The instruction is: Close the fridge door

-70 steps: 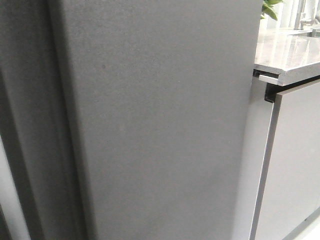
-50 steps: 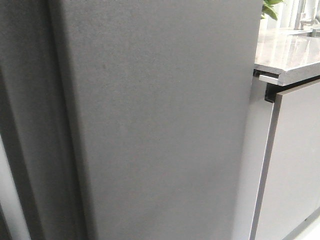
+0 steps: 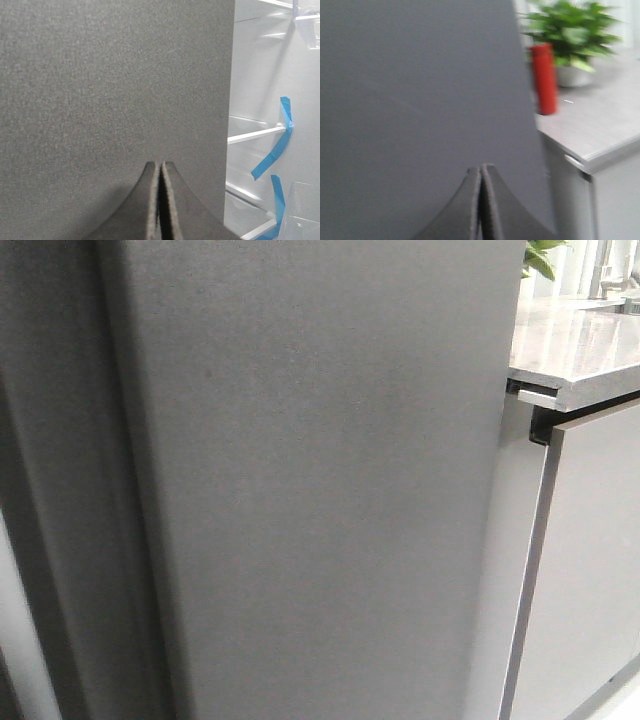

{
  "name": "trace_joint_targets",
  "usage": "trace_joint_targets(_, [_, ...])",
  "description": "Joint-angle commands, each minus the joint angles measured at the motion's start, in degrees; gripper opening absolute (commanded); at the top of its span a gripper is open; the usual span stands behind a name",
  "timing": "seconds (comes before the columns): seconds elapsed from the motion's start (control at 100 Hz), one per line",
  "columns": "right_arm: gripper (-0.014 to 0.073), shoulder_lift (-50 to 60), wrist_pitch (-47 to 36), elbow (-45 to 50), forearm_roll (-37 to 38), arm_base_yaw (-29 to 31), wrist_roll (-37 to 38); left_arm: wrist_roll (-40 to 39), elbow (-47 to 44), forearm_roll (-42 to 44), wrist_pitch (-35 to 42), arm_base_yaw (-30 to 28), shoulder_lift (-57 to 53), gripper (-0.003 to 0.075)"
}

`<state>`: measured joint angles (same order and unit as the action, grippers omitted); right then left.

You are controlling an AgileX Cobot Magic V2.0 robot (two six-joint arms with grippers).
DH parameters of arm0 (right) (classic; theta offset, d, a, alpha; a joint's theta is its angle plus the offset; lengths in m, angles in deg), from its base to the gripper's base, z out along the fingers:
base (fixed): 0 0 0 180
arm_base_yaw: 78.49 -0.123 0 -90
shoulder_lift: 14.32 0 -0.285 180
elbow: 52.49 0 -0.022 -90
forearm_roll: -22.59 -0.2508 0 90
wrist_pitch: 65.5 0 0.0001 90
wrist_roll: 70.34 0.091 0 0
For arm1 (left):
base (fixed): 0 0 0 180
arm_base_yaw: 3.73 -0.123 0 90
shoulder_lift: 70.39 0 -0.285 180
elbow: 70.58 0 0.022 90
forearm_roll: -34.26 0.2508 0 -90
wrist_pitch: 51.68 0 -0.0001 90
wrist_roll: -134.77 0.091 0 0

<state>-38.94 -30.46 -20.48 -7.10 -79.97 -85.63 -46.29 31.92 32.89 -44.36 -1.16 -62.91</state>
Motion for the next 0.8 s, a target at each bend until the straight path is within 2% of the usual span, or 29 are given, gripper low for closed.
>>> trace_joint_targets(0.0, [-0.0045,-4.5,-1.2,-5.9,-0.5,-4.1,-2.1,-0.3,-2.0,-0.4,4.1,0.2,-1.2,-0.002])
trace_joint_targets(0.15, [-0.0045,-10.1,0.1,-10.2,-0.5,-11.4,-5.4,-0.3,-2.0,-0.4,4.1,0.2,-1.2,-0.002])
trace_joint_targets(0.27, [-0.0045,-14.6,0.0,-12.4,-0.5,-14.8,-6.9,-0.3,-2.0,-0.4,4.1,0.2,-1.2,-0.002])
trace_joint_targets(0.44, [-0.0044,-20.8,-1.4,-14.8,-2.4,-16.7,-9.7,-0.3,-2.0,-0.4,4.1,0.2,-1.2,-0.002])
trace_joint_targets(0.79, [-0.0045,-32.1,-2.5,-19.9,-14.9,-18.0,-20.7,-0.3,-2.0,-0.4,4.1,0.2,-1.2,-0.002])
